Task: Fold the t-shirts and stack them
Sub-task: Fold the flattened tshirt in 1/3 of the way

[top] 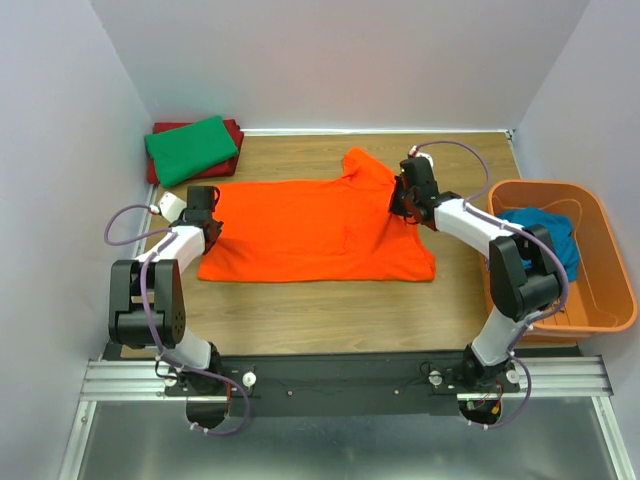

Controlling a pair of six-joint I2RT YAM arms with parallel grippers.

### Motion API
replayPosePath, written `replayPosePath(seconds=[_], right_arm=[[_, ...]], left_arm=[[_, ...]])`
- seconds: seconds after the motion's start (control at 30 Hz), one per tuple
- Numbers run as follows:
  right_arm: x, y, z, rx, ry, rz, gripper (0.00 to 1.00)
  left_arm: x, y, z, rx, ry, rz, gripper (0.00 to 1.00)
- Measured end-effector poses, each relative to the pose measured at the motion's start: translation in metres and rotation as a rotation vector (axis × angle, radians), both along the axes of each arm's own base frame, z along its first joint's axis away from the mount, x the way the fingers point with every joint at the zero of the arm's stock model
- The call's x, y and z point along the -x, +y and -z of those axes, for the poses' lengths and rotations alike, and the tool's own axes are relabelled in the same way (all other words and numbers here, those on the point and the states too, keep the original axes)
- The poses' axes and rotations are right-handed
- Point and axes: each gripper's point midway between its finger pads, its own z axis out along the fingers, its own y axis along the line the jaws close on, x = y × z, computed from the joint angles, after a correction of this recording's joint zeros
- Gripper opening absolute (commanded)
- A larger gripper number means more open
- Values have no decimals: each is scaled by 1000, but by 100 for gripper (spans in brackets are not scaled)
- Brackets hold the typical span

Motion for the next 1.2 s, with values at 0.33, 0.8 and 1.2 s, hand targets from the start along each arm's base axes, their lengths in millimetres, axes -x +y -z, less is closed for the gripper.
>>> replayPosePath(seconds=[0.33,0.8,1.2], right_arm=[[3,-10,-13,10,-58,34,2],[6,-18,-11,25,-64,57,2],[4,-25,-24,8,-118,81,2]], left_arm=[[-1,0,-6,-1,-16,0,0],[2,5,-12,-2,-33,-15,0],[7,13,-7,-3,-18,-32,0]])
